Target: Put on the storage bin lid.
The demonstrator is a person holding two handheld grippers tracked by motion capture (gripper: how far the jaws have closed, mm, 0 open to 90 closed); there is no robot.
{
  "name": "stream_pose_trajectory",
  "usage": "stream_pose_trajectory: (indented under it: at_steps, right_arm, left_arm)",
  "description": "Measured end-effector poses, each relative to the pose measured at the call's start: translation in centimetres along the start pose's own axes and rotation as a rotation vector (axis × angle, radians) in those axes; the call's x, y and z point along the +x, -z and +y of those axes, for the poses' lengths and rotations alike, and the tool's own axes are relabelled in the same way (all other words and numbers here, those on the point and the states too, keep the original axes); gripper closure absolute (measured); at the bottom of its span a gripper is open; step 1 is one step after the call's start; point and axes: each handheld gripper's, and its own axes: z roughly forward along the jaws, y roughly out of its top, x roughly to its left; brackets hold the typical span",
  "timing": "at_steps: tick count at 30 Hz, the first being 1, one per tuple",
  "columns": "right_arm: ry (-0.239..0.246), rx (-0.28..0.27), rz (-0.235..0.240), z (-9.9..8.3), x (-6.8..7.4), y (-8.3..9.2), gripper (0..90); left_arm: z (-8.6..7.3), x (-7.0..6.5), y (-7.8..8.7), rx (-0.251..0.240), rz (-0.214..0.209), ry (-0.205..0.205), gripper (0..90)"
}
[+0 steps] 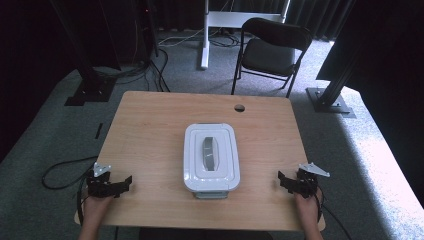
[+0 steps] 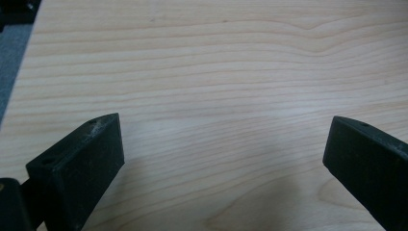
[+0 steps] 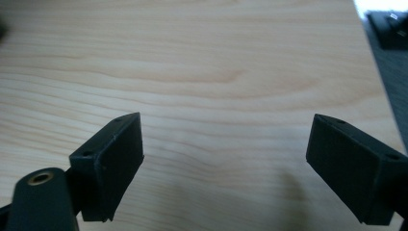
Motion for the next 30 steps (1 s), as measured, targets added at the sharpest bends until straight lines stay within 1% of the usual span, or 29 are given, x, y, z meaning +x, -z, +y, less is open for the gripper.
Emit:
stream_pose_trajectory:
  at_steps: [1, 2, 4, 7, 8, 9, 10, 11, 15, 21, 30]
  right_arm:
    - [-0.012, -0.003, -0.003, -0.1, 0.0, 0.0, 12.2]
    - [-0.017, 0.001, 0.0, -0.1, -0.1, -0.2, 12.3]
    - [-0.025, 0.012, -0.009, -0.2, -0.1, -0.4, 12.2]
    - [-0.013, 0.025, -0.018, -0.3, 0.1, -0.6, 12.2]
    - [0.0, 0.031, -0.026, -0.3, 0.3, -0.7, 12.3]
    - [0.023, 0.06, -0.043, -0.2, 0.6, -0.9, 12.2]
    - [0.023, 0.06, -0.043, -0.2, 0.6, -0.9, 12.2]
    - [0.031, 0.086, -0.073, -0.1, 0.8, -1.2, 11.9]
    - [0.021, 0.085, -0.086, 0.0, 0.8, -1.3, 11.7]
    - [0.018, 0.086, -0.088, 0.0, 0.9, -1.4, 11.6]
    - [0.014, 0.086, -0.091, 0.0, 1.0, -1.4, 11.7]
  left_arm:
    - [0.0, 0.1, -0.1, 0.009, 0.024, 0.017, 1.1]
    - [-0.1, 0.2, -0.1, 0.012, 0.037, 0.022, 1.1]
    - [-0.1, 0.3, -0.2, 0.014, 0.041, 0.028, 1.1]
    - [-0.1, 0.3, -0.4, 0.027, 0.048, 0.029, 1.1]
    - [-0.1, 0.2, -0.5, 0.033, 0.043, 0.023, 1.1]
    - [-0.1, 0.1, -0.6, 0.04, 0.044, 0.017, 1.1]
    - [-0.1, -0.1, -0.7, 0.046, 0.058, 0.005, 1.1]
    - [-0.1, -0.4, -0.9, 0.053, 0.081, -0.014, 1.0]
    - [-0.1, -0.5, -0.9, 0.054, 0.085, -0.011, 1.0]
    - [0.0, -0.7, -1.0, 0.051, 0.1, 0.008, 1.0]
    - [0.0, -0.7, -1.0, 0.051, 0.101, 0.009, 1.0]
